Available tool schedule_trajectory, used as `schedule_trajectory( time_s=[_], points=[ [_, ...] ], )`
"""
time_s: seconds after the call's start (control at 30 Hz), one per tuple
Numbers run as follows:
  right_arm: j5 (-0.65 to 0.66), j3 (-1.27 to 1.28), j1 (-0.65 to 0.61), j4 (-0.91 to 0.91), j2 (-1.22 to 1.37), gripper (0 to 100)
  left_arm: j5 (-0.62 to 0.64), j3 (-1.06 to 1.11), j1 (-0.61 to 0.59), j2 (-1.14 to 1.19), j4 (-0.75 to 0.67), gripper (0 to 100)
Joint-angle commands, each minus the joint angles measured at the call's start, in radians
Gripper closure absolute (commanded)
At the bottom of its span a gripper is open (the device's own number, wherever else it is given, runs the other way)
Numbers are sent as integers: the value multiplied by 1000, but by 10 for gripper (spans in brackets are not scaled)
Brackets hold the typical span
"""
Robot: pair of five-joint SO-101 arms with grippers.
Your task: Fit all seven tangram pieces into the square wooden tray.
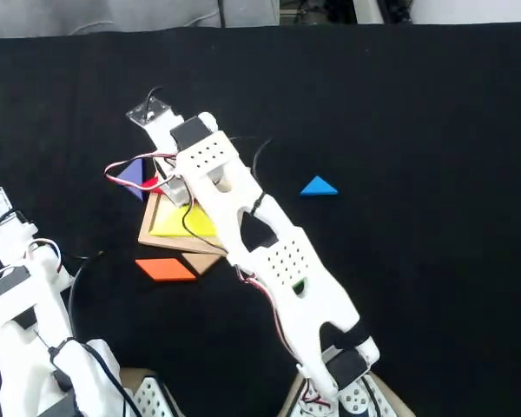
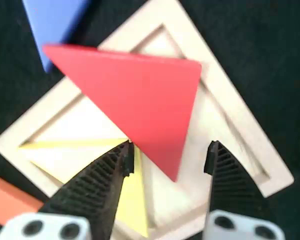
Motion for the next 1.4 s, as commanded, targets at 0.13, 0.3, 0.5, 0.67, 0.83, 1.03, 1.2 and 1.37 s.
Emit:
schedule_trajectory(
  time_s=[0.13, 0.3, 0.5, 0.67, 0.83, 1.03, 1.2, 1.37],
  points=[
    [-12, -122, -20, -26, 54, 766, -9, -5, 8, -23, -18, 967],
    [-12, -157, -35, 64, 79, 766, -9, -5, 8, -23, -18, 967],
    [-14, -163, -23, 146, 81, 766, -9, -5, 8, -23, -18, 967],
    [-12, -128, -20, 150, 74, 766, -9, -5, 8, -23, -18, 967],
    [-5, 16, -31, 150, -41, 766, -9, -5, 8, -23, -18, 967],
    [-3, 188, 2, 133, -245, 762, -9, -5, 8, -23, -18, 967],
    [-8, 199, 26, 8, -265, 762, -9, -5, 8, -23, -18, 967],
    [14, 197, -3, -98, -200, 765, -9, -5, 8, -23, -18, 967]
  ],
)
